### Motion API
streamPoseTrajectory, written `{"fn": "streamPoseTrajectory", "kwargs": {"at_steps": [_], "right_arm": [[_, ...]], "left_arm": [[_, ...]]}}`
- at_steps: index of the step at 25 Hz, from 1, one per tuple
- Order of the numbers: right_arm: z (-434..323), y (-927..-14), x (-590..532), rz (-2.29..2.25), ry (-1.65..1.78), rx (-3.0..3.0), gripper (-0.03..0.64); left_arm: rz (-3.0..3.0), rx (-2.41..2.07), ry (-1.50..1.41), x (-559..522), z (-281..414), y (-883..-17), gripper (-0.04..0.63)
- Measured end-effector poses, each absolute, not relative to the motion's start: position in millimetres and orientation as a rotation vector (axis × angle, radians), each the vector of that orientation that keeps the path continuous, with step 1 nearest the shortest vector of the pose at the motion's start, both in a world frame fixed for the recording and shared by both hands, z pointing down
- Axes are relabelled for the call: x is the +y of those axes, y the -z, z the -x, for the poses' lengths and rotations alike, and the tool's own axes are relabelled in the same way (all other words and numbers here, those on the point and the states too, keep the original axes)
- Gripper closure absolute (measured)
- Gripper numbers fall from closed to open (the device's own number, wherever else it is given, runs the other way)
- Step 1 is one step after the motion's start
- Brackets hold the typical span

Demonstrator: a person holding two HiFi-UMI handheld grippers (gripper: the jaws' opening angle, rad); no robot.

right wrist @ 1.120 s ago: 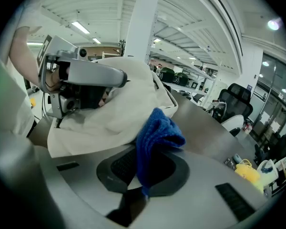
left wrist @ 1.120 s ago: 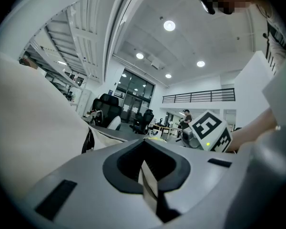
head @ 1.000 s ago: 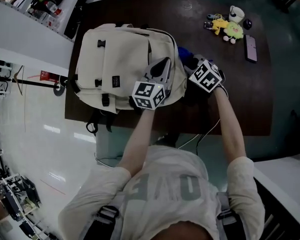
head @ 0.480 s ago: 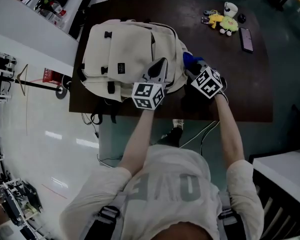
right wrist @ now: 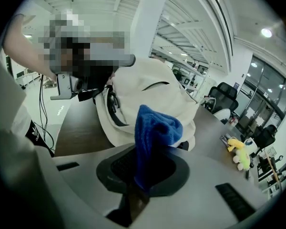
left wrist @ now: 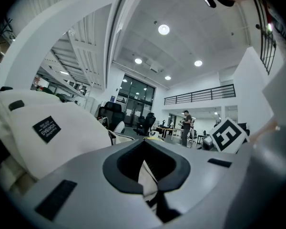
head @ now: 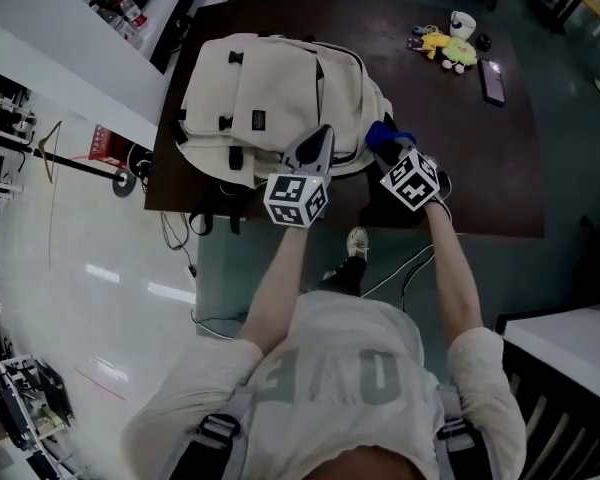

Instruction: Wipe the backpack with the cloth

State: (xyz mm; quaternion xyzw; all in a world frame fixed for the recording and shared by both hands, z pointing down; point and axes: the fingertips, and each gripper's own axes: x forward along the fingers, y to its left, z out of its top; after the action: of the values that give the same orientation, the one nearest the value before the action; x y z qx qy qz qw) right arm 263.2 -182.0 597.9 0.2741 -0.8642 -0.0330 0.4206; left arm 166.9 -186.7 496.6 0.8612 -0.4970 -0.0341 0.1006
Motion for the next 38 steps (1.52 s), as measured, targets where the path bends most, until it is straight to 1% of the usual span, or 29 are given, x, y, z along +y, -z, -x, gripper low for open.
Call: {"fn": "streamPoseTrajectory", "kwargs": {"at_steps": [4, 17, 23, 27, 33, 38], "right_arm": [[-242, -608, -155, -0.61, 0.096, -2.152, 0.575], [-215, -615, -131, -0.667, 0.025, -2.187, 0.575], [-211, -616, -129, -0.663, 0.021, -2.191, 0.575], [-218, -601, -132, -0.685, 0.015, -2.226, 0.575], [-239, -552, -176, -0.771, 0.13, -2.251, 0.575], [-229, -484, -278, -0.754, 0.298, -2.324, 0.575]], "left_arm": [[-2.527, -1.483, 0.091, -173, -156, -502, 0.592], [-2.502, -1.517, 0.102, -152, -131, -506, 0.592], [-2.507, -1.527, 0.121, -152, -126, -499, 0.592], [-2.503, -1.553, 0.13, -151, -117, -490, 0.592], [-2.468, -1.656, 0.153, -162, -84, -466, 0.592], [-2.416, -1.803, 0.133, -224, -51, -433, 0.592]]}}
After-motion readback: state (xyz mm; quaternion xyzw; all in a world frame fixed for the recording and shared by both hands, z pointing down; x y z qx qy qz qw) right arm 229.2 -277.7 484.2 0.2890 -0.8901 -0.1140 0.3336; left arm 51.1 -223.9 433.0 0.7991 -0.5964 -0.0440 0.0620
